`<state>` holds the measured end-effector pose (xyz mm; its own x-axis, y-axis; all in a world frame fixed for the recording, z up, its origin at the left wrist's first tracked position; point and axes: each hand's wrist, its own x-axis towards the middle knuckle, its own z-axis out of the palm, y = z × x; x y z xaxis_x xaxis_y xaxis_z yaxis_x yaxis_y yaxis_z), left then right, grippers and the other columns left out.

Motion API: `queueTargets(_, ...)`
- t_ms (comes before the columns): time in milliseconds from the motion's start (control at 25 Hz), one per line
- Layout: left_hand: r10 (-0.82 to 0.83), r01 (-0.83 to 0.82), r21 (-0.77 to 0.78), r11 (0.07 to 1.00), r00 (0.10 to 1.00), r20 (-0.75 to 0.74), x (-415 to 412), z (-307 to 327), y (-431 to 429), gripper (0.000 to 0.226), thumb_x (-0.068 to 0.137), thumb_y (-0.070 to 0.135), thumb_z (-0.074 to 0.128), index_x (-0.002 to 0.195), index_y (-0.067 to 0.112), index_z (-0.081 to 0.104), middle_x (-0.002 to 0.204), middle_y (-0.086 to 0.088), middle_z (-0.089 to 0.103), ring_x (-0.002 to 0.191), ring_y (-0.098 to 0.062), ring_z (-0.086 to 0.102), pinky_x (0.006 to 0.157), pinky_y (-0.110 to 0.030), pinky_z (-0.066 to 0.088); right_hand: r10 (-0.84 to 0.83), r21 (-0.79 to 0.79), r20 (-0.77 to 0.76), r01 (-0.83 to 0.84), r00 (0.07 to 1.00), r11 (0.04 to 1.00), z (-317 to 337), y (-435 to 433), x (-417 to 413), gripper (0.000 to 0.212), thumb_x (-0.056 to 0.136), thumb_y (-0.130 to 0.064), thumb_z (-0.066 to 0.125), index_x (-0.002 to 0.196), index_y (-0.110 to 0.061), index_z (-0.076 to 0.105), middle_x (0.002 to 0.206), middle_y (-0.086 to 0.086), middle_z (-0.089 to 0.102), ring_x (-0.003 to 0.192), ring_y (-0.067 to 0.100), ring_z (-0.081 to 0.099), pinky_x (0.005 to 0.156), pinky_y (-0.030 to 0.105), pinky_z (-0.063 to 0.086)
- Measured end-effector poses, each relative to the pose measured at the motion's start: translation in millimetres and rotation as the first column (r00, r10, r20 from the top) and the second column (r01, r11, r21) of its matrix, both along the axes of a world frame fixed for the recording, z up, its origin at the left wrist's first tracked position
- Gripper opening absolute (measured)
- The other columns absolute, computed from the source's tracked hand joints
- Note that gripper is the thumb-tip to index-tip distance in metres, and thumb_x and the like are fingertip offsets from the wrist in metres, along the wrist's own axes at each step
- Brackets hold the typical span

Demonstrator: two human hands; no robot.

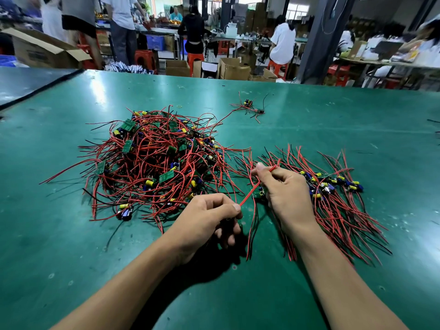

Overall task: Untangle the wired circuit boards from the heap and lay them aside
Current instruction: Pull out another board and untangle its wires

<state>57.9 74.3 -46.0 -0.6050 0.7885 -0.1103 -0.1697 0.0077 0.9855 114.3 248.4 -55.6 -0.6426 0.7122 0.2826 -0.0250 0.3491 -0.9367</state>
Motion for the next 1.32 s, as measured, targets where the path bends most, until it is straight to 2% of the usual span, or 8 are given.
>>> queueTargets(240, -0.044, 0.044, -0.039, 0.998, 0.999, 0.004, -4.3, 10.1, -5.9, 0.019, 0.092, 0.008, 0.057, 0.074, 0.007, 0.060, 0.059, -0.013, 0.061, 0.042, -0.022, 0.054, 0.049, -0.028, 0.036, 0.091, -0.587, -0.122, -0.145, 0.988, 0.797, 9.9, -6.3, -4.3, 0.053, 0.101, -0.043, 0.054, 0.061, -0.011, 0.070, 0.053, -0.003, 0.041, 0.033, 0.004, 0.025, 0.033, 0.015, 0.018)
queueTargets(360, 0.009, -0.008, -0.010, 1.000, 0.999, 0.039, -4.0, 13.3, -8.4, 0.016, 0.093, 0.008, 0.053, 0.078, 0.007, 0.058, 0.063, -0.016, 0.065, 0.045, -0.024, 0.058, 0.048, -0.027, 0.040, 0.174, -0.640, -0.135, -0.220, 0.975, 0.736, 11.7, -12.7, -4.3, 0.051, 0.094, -0.053, 0.057, 0.067, -0.014, 0.074, 0.056, -0.004, 0.047, 0.034, 0.004, 0.027, 0.031, 0.016, 0.019)
queueTargets(480, 0.131, -0.144, 0.125, 0.982, 0.985, 0.108, -8.4, 17.5, -6.9, 0.012, 0.099, 0.016, 0.047, 0.090, 0.009, 0.051, 0.081, -0.019, 0.073, 0.059, -0.027, 0.067, 0.052, -0.027, 0.048, 0.232, -0.477, -0.096, -0.249, 0.968, 0.843, 9.8, -18.5, -3.9, 0.052, 0.088, -0.061, 0.056, 0.083, -0.013, 0.076, 0.061, -0.005, 0.055, 0.036, 0.005, 0.034, 0.036, 0.017, 0.024)
queueTargets(560, 0.219, -0.232, 0.200, 0.952, 0.972, 0.087, -12.3, 20.1, -6.6, 0.014, 0.102, 0.021, 0.042, 0.090, 0.013, 0.045, 0.093, -0.021, 0.074, 0.069, -0.027, 0.069, 0.058, -0.029, 0.050, 0.262, -0.081, 0.047, -0.258, 0.964, 0.963, 4.9, -25.4, -2.2, 0.033, 0.096, -0.046, 0.062, 0.079, -0.020, 0.076, 0.063, -0.010, 0.061, 0.044, 0.002, 0.045, 0.045, 0.022, 0.032)
queueTargets(680, 0.304, -0.319, 0.256, 0.912, 0.948, 0.098, -13.1, 23.3, -9.2, 0.019, 0.103, 0.026, 0.043, 0.087, 0.016, 0.042, 0.100, -0.016, 0.075, 0.064, -0.023, 0.066, 0.052, -0.025, 0.052, 0.357, 0.238, 0.135, -0.380, 0.924, 0.894, -2.0, -41.9, 1.4, 0.007, 0.084, -0.030, 0.081, 0.082, -0.025, 0.077, 0.070, -0.010, 0.070, 0.058, -0.001, 0.053, 0.056, 0.028, 0.044)
queueTargets(840, 0.326, -0.377, 0.279, 0.883, 0.921, 0.211, -13.2, 24.4, -9.8, 0.020, 0.100, 0.030, 0.050, 0.089, 0.014, 0.046, 0.101, -0.013, 0.075, 0.054, -0.014, 0.066, 0.046, -0.022, 0.050, 0.374, 0.336, 0.071, -0.375, 0.925, 0.864, -1.1, -55.0, 2.0, 0.026, 0.078, -0.051, 0.079, 0.083, -0.028, 0.065, 0.069, -0.019, 0.060, 0.057, 0.002, 0.052, 0.057, 0.013, 0.038)
queueTargets(1040, 0.329, -0.362, 0.244, 0.900, 0.930, 0.167, -16.1, 19.0, -7.7, 0.033, 0.080, 0.042, 0.068, 0.093, 0.015, 0.055, 0.091, -0.009, 0.073, 0.077, -0.017, 0.068, 0.060, -0.026, 0.054, 0.436, -0.120, -0.162, -0.457, 0.885, 0.882, 8.6, -56.3, -1.0, 0.028, 0.091, -0.050, 0.064, 0.084, -0.026, 0.075, 0.071, -0.006, 0.065, 0.049, 0.005, 0.049, 0.046, 0.018, 0.039)
queueTargets(1320, -0.112, 0.015, 0.262, 0.965, 0.926, 0.359, -16.9, 15.5, -13.2, 0.019, 0.073, 0.003, 0.071, 0.091, 0.012, 0.069, 0.078, -0.008, 0.069, 0.055, -0.014, 0.060, 0.051, -0.022, 0.050, 0.508, -0.645, -0.272, -0.547, 0.817, 0.533, 24.4, -32.9, 5.6, 0.029, 0.071, -0.043, 0.080, 0.060, -0.020, 0.066, 0.047, -0.008, 0.047, 0.034, 0.002, 0.037, 0.042, 0.019, 0.019)
